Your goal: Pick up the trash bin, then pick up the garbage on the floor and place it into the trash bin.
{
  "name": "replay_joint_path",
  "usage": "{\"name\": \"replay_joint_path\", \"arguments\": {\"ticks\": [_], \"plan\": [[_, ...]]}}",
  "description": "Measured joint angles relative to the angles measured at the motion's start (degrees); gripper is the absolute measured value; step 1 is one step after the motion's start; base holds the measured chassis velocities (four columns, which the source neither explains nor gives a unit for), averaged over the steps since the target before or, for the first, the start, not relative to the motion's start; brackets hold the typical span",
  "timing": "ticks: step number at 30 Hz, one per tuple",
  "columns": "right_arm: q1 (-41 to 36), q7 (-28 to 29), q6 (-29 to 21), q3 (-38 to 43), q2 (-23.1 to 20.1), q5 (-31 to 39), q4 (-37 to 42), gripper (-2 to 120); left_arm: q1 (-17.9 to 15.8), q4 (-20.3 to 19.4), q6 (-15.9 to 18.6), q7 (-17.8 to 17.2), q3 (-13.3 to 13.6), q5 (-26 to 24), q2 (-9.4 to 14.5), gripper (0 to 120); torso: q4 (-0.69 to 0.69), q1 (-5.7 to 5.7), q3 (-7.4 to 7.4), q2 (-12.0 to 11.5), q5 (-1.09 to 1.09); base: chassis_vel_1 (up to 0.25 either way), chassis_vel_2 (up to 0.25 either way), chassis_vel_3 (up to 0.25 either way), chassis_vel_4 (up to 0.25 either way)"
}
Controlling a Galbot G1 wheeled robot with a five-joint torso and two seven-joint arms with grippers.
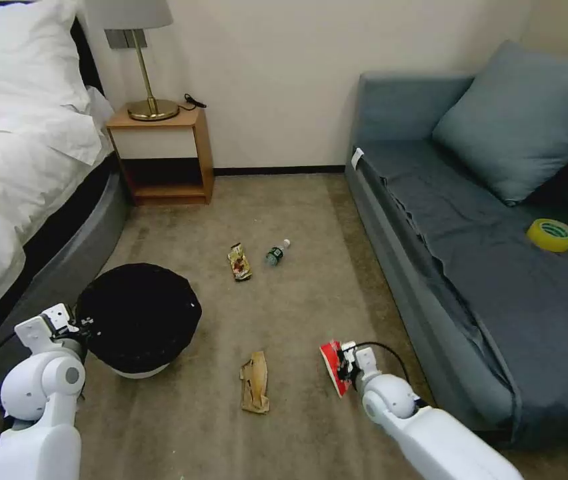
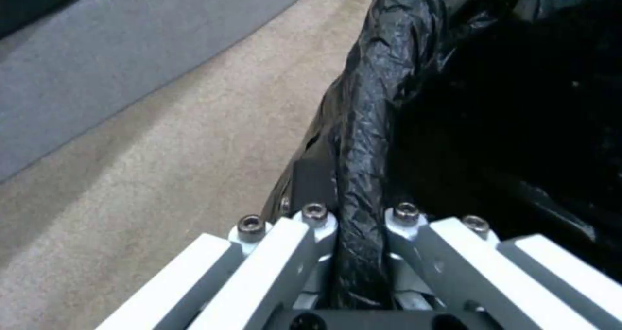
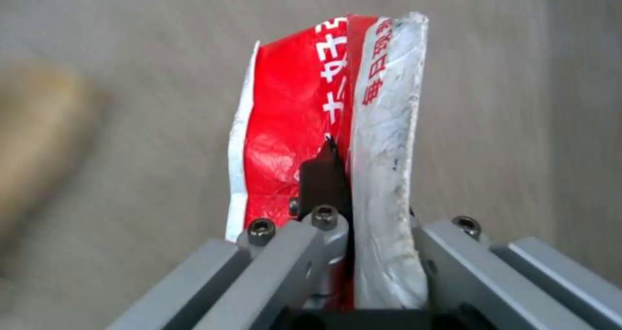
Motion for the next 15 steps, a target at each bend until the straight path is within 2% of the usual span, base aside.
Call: {"name": "replay_joint_path", "arguments": {"ticks": [4, 5, 7, 9, 12, 15], "plan": [[7.7, 3.2, 2.2, -5.0, -0.5, 10.4, 10.0, 0, 0.8, -0.9, 0.0, 0.0, 1.3, 0.0, -0.6, 3, 0.01, 0.0, 0.0, 0.0, 0.01, 0.0, 0.0, 0.0, 0.0], [7.7, 3.2, 2.2, -5.0, -0.5, 10.4, 10.0, 0, 0.8, -0.9, 0.0, 0.0, 1.3, 0.0, -0.6, 3, 0.01, 0.0, 0.0, 0.0, 0.01, 0.0, 0.0, 0.0, 0.0], [15.1, 6.0, 3.3, -10.2, 2.0, 15.5, 13.1, 0, 1.0, -1.2, 0.0, 0.0, 1.9, 0.5, -1.1, 3, 0.02, 0.0, 0.0, 0.0, -0.01, 0.0, 0.0, 0.0, 0.0], [16.4, 6.6, 3.4, -11.4, 2.9, 16.3, 13.4, 0, 1.1, -1.3, 0.0, 0.0, 2.0, 0.6, -1.2, 3, 0.01, 0.0, 0.0, 0.0, -0.02, 0.0, 0.0, 0.0, 0.0], [24.0, 9.9, 4.5, -20.6, 11.1, 19.9, 12.6, 0, 1.4, -1.8, 0.0, 0.0, 2.5, 1.0, -1.8, 3, 0.06, 0.0, 0.0, 0.0, -0.01, 0.0, 0.0, 0.0, 0.0], [26.3, 10.5, 5.0, -24.3, 14.3, 20.0, 10.6, 0, 1.6, -2.2, 0.0, -0.1, 2.6, 1.1, -1.9, 3, 0.03, 0.0, 0.0, 0.0, -0.02, 0.0, 0.0, 0.0, 0.0]]}}
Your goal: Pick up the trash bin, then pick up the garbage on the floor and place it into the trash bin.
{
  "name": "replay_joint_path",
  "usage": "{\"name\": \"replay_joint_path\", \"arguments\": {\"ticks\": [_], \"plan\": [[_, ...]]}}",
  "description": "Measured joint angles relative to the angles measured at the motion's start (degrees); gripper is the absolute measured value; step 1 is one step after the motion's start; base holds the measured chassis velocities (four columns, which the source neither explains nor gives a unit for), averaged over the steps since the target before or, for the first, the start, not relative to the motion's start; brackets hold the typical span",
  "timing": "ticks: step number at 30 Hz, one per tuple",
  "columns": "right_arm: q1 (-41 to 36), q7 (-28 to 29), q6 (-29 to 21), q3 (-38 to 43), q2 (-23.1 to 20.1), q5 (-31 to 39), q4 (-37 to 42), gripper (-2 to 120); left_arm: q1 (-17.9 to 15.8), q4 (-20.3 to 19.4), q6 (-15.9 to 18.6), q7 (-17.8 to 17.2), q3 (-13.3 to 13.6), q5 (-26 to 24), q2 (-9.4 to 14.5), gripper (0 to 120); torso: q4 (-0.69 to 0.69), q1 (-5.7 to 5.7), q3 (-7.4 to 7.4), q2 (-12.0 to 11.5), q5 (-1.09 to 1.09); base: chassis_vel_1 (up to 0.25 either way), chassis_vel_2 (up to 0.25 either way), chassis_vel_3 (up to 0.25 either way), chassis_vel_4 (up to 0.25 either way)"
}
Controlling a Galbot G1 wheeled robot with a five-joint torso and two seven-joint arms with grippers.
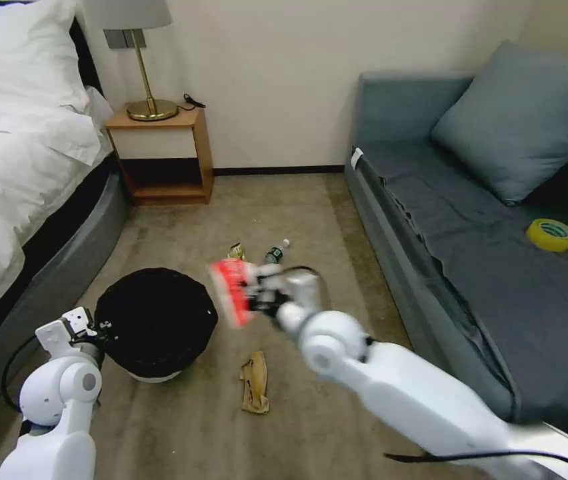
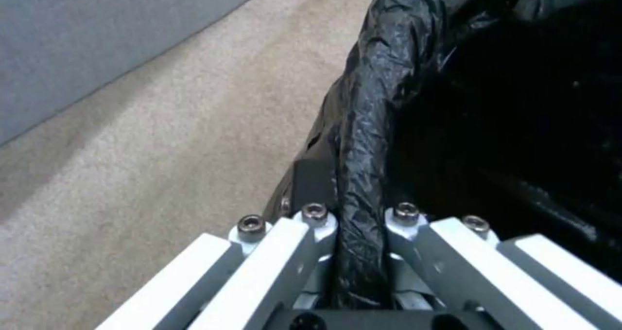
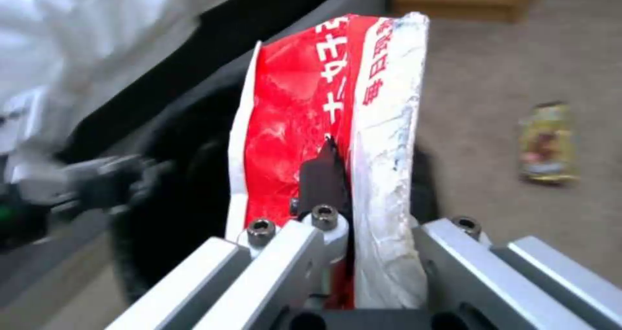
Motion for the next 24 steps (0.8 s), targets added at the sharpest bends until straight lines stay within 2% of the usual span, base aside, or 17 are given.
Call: {"name": "replay_joint_path", "arguments": {"ticks": [2, 13, 16, 18, 24], "plan": [[2.1, 0.3, 0.7, -3.9, 3.3, -0.3, -3.6, 0, 0.4, -0.5, 0.0, 0.0, 0.1, 0.0, -0.3, 3, 0.0, 0.0, 0.0, 0.0, 0.01, 0.0, 0.0, 0.0, 0.0], [5.9, 1.6, 4.0, -11.1, 9.3, -3.5, -16.0, 0, 1.6, -2.0, 0.0, -0.1, 0.2, -0.1, -1.1, 3, -0.02, 0.0, 0.0, 0.0, 0.01, 0.0, 0.0, 0.0, 0.0], [5.9, 2.5, 4.3, -12.0, 11.1, -4.1, -17.2, 14, 1.7, -2.3, 0.0, -0.2, -0.1, -0.1, -1.1, 3, -0.01, 0.0, 0.0, 0.0, 0.01, 0.0, 0.0, 0.0, 0.0], [5.8, 2.6, 4.3, -12.0, 11.1, -4.2, -17.0, 17, 1.7, -2.4, 0.0, -0.2, -0.1, -0.1, -1.1, 3, -0.01, 0.0, 0.0, 0.0, 0.01, 0.0, 0.0, 0.0, 0.0], [5.4, 3.0, 4.3, -11.3, 10.9, -4.0, -14.5, 40, 1.7, -2.5, 0.0, -0.2, -0.2, -0.2, -1.2, 3, -0.02, 0.0, 0.0, 0.0, 0.02, 0.0, 0.0, 0.0, 0.0]]}}
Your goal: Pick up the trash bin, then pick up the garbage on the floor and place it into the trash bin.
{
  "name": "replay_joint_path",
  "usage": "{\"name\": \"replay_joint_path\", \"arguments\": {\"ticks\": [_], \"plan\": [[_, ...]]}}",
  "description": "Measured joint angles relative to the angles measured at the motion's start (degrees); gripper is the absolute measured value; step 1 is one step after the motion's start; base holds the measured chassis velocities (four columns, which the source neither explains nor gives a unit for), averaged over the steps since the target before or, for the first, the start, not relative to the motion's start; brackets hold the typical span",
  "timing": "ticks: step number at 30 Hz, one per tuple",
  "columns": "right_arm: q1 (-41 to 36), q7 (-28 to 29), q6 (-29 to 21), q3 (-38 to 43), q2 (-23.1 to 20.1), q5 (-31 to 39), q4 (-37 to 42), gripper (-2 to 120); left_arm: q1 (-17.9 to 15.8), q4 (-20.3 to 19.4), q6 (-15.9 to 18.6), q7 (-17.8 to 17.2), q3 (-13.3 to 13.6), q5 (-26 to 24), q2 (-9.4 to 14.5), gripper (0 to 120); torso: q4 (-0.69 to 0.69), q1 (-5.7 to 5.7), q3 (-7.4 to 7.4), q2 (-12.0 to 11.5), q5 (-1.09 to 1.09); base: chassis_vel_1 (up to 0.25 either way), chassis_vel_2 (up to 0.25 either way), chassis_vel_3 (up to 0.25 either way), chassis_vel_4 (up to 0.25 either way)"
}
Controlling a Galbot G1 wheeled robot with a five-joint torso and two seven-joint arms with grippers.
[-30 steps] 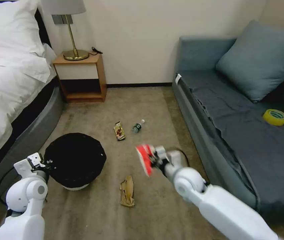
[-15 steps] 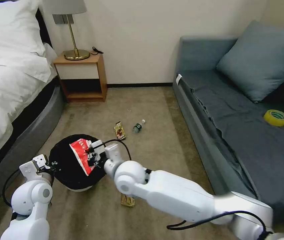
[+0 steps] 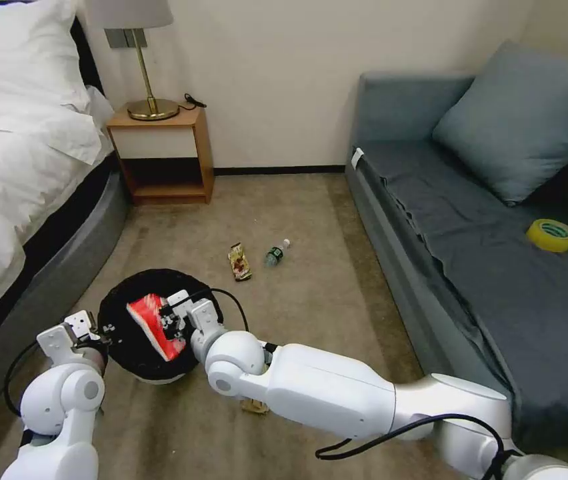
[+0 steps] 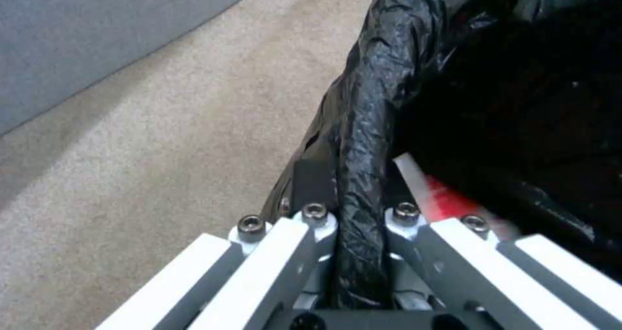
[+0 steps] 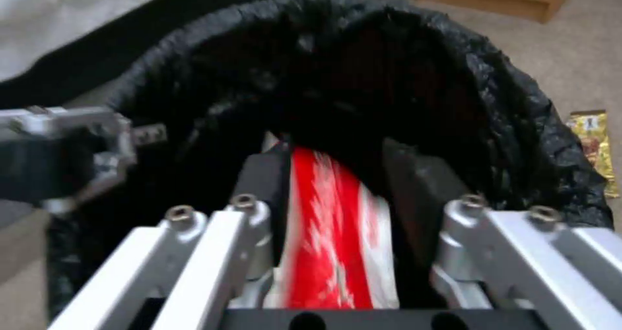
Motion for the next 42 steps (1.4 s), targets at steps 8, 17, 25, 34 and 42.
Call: {"name": "replay_joint_path", "arguments": {"ticks": [8, 17, 25, 34, 42], "plan": [[-0.3, 0.6, -0.9, 4.0, -2.4, -0.8, 4.2, 67, 0.0, 0.0, 0.0, 0.0, -0.4, 0.0, 0.1, 3, 0.0, 0.0, 0.0, 0.0, 0.0, 0.0, 0.0, 0.0, 0.0], [-1.3, 2.3, -6.7, 10.7, -11.7, -0.5, 10.2, 98, 0.8, -1.2, 0.0, 0.0, -1.5, -0.2, 0.4, 3, -0.01, 0.0, 0.0, 0.0, 0.02, 0.0, 0.0, 0.0, 0.0], [-4.8, 4.1, -9.4, 6.9, -15.3, 1.6, 5.4, 100, 1.0, -1.8, 0.0, 0.0, -2.2, -1.3, 1.0, 3, -0.01, 0.0, 0.0, 0.0, 0.01, 0.0, 0.0, 0.0, 0.0], [-4.8, 4.3, -9.6, -0.4, -12.8, 3.3, -2.5, 100, 1.6, -2.8, 0.0, 0.0, -3.2, -1.7, 2.1, 3, 0.0, 0.0, 0.0, 0.0, 0.01, 0.0, 0.0, 0.0, 0.0], [-4.9, 3.7, -9.3, -5.7, -11.6, 3.3, -7.8, 100, 2.6, -3.7, 0.0, 0.0, -3.4, -1.7, 1.4, 3, 0.0, 0.0, 0.0, 0.0, 0.0, 0.0, 0.0, 0.0, 0.0]]}}
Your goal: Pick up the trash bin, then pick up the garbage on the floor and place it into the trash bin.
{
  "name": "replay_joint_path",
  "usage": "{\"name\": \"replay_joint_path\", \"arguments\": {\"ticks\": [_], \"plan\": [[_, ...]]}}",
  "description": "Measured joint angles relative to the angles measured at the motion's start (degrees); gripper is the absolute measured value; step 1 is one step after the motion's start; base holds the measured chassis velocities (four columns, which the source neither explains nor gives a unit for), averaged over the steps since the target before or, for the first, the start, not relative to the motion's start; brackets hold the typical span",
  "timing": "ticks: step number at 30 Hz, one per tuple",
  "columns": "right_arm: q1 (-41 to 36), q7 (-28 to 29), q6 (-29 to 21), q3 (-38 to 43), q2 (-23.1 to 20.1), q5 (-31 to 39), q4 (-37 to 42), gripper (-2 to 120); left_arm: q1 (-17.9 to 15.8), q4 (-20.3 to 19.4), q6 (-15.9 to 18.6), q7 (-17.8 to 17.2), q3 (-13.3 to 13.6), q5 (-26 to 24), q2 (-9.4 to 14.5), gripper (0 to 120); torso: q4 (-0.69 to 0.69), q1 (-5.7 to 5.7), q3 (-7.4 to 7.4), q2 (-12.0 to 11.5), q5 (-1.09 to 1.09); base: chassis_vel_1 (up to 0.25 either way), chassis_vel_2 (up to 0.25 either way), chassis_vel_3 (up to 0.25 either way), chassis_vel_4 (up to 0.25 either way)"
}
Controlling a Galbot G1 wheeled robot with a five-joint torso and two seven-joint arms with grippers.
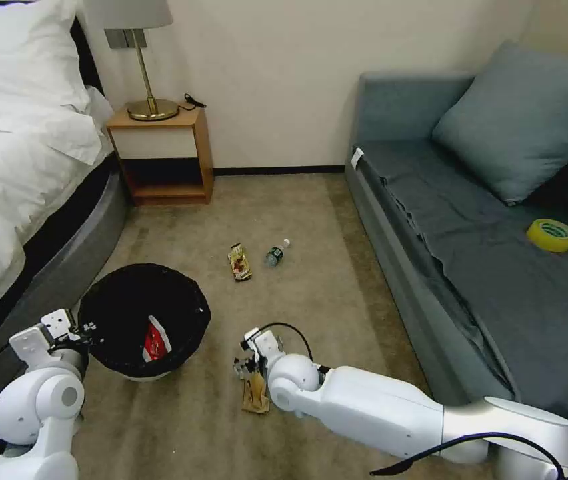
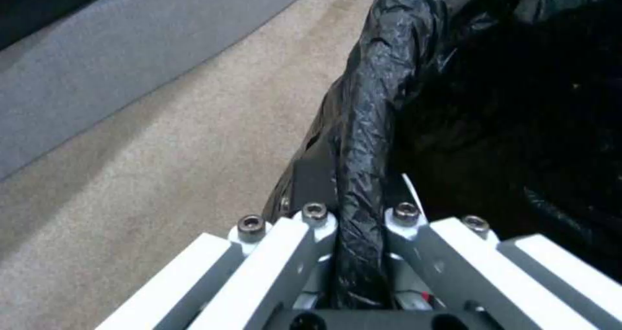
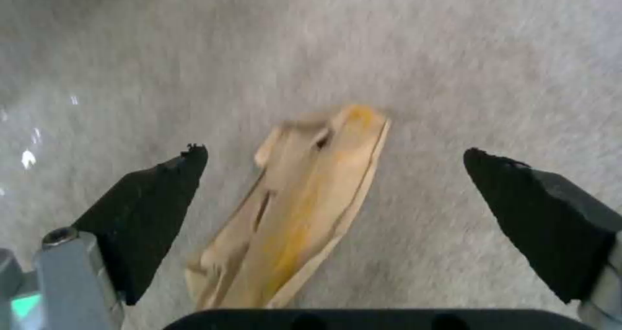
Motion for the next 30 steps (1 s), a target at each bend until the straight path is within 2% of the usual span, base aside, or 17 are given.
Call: {"name": "replay_joint_path", "arguments": {"ticks": [19, 30], "plan": [[-0.8, -3.1, 3.1, -5.5, 5.1, -2.0, -14.2, 100, 1.3, -1.1, 0.0, 0.0, -0.2, 0.7, -1.4, 3, 0.0, 0.0, 0.0, 0.0, 0.0, 0.0, 0.0, 0.0, 0.0], [-1.1, -3.8, 4.1, -5.8, 6.3, -2.7, -16.3, 100, 1.5, -1.2, 0.0, 0.0, -0.2, 1.1, -1.8, 3, 0.0, 0.0, 0.0, 0.0, 0.0, 0.0, 0.0, 0.0, 0.0]]}}
